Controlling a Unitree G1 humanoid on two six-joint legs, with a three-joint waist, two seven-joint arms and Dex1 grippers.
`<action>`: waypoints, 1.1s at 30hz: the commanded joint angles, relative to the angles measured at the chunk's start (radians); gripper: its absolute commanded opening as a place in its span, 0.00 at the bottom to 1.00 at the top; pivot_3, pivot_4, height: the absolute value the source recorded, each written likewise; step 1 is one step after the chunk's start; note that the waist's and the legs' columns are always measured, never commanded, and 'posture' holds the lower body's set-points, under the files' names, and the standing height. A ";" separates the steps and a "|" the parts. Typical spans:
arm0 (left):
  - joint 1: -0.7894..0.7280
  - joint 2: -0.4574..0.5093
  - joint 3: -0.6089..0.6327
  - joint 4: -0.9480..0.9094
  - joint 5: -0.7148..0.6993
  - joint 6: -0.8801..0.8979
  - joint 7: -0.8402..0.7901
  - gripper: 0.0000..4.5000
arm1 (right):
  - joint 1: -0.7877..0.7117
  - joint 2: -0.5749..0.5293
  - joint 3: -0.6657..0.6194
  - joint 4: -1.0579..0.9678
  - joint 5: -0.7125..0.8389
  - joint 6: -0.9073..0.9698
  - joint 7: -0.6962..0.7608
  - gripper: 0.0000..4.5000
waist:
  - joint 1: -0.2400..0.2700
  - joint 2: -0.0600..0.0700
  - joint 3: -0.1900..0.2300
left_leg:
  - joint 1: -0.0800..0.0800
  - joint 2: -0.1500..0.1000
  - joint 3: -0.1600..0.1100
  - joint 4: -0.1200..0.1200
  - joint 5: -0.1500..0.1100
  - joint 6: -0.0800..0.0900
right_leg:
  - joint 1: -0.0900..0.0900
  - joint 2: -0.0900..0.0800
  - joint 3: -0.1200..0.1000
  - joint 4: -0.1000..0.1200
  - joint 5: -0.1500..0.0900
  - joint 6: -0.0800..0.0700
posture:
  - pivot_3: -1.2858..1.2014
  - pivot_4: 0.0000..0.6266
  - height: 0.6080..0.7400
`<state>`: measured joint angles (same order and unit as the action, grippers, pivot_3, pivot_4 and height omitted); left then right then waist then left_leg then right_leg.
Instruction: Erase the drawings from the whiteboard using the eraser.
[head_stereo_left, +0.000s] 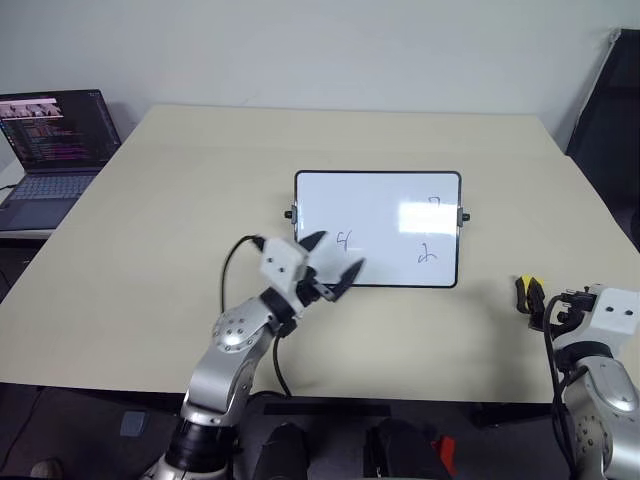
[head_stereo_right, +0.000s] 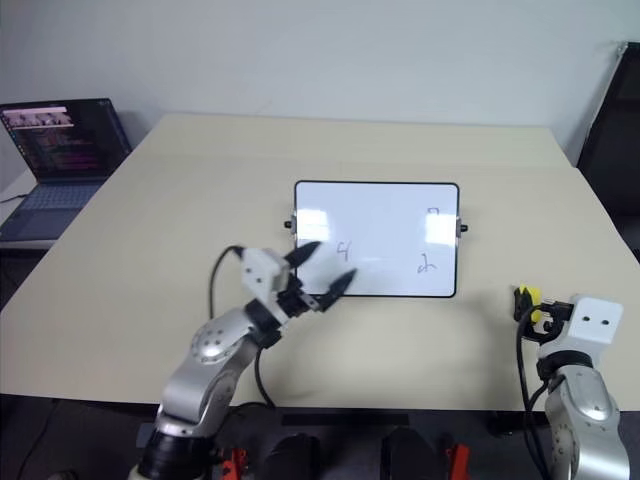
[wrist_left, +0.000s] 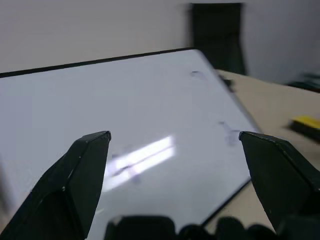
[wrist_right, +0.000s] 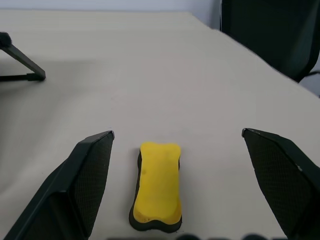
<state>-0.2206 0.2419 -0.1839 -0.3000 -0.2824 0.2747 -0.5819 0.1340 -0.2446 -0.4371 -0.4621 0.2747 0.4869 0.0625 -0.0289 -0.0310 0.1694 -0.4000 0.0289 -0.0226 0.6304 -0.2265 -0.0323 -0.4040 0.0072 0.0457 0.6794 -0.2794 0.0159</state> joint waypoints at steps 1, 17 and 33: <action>-0.063 0.017 -0.063 0.029 -0.064 0.034 -0.144 1.00 | -0.037 -0.047 -0.033 -0.023 0.045 0.105 0.004 1.00 | -0.002 0.000 0.000 | 0.000 0.000 0.000 0.000 0.000 0.000 | 0.000 0.000 0.000 0.000 0.000 0.000 | 0.52 0.24 1.00; -0.177 0.022 -0.192 0.216 -0.010 -0.005 -0.374 1.00 | -0.072 -0.044 -0.002 -0.067 0.085 0.305 -0.015 1.00 | -0.003 0.001 0.000 | 0.000 0.001 -0.001 0.000 0.000 0.000 | 0.000 0.002 0.000 0.000 0.000 0.000 | 0.52 0.24 1.00; -0.177 0.043 -0.179 0.191 -0.003 0.019 -0.376 1.00 | -0.221 -0.066 0.011 0.175 0.061 0.230 -0.004 1.00 | -0.003 0.002 0.000 | 0.000 0.001 -0.001 0.000 0.000 0.000 | 0.000 0.002 0.001 0.000 0.000 0.000 | 0.52 0.24 1.00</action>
<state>-0.3846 0.2855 -0.3673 -0.0674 -0.2828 0.2983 -0.9522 -0.0721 -0.3003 -0.4075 -0.2757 0.3347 0.7416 0.0595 -0.0318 -0.0292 0.1699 -0.4001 0.0296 -0.0233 0.6303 -0.2264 -0.0321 -0.4043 0.0090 0.0464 0.6796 -0.2795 0.0156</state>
